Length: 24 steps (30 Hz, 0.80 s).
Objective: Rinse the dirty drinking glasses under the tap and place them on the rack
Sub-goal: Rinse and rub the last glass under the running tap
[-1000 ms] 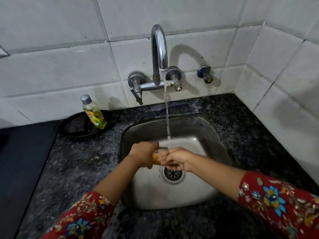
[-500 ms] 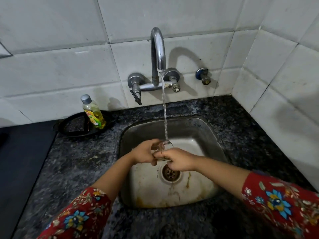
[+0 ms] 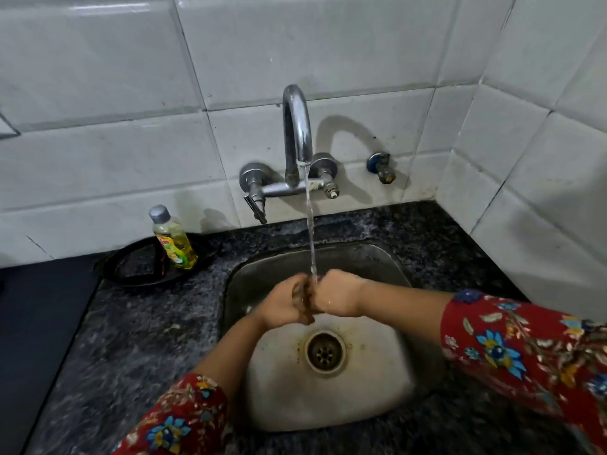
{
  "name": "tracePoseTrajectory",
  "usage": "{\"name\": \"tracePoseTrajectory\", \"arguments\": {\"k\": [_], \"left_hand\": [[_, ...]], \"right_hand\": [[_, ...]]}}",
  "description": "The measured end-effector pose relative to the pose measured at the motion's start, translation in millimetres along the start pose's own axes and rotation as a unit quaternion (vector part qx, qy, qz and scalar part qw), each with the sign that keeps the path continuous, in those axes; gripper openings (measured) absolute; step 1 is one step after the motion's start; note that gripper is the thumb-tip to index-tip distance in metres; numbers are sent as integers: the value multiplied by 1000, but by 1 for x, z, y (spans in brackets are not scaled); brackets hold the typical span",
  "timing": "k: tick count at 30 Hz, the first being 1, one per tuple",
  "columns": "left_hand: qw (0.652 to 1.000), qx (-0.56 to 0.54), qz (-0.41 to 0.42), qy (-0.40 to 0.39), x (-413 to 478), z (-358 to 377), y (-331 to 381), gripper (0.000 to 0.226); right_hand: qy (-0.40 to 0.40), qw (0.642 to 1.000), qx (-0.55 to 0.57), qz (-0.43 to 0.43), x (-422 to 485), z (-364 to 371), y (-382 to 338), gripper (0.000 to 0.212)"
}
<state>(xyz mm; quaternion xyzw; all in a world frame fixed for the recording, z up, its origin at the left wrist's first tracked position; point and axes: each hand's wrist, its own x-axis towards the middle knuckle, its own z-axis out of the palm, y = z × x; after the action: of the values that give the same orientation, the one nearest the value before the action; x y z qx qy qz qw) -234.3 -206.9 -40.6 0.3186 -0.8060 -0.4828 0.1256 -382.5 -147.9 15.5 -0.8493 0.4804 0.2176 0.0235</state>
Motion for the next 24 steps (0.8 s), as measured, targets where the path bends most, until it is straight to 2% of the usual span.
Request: {"name": "tracePoseTrajectory", "arguments": {"k": [1,3,4,6,8,10,11,13,14,15,17,19,20,22,24], "left_hand": [[999,23,-10,-38,1,-5,-3,69],[999,21,-32,-13,2,-3,-2,63],[998,21,-36,38,2,1,2,58],[986,73,-36,142,2,10,11,49],[979,93,-32,179,4,12,12,47],[993,29,-15,112,5,1,11,53],[998,11,-1,58,6,-5,9,62],[999,32,-9,-15,8,-12,9,73],[998,49,-23,-13,6,-10,12,68],[997,65,-32,13,5,-5,15,59],[985,132,-37,101,2,7,21,51],[983,124,-17,137,0,10,20,53],[989,83,-7,118,0,6,17,53],[999,18,13,46,-1,-4,13,57],[1000,17,17,21,0,-7,12,61]], "right_hand": [[7,996,-74,-39,-1,3,3,20],[3,995,-99,-19,1,6,3,21],[-5,999,-49,23,3,6,1,22],[-23,983,150,100,10,4,-9,20],[4,957,267,111,18,7,-11,23],[-4,971,213,112,13,4,-4,17],[2,990,101,95,8,2,-1,16],[10,998,-43,55,1,2,3,18],[-2,998,-41,55,1,3,3,18],[-22,997,21,73,2,1,-2,18],[-45,972,212,88,5,-1,-12,18],[-19,953,293,73,5,3,-9,23],[-12,962,264,70,2,1,-7,21],[2,995,83,55,-5,-2,-3,22],[43,998,-40,22,-8,0,1,23]]}}
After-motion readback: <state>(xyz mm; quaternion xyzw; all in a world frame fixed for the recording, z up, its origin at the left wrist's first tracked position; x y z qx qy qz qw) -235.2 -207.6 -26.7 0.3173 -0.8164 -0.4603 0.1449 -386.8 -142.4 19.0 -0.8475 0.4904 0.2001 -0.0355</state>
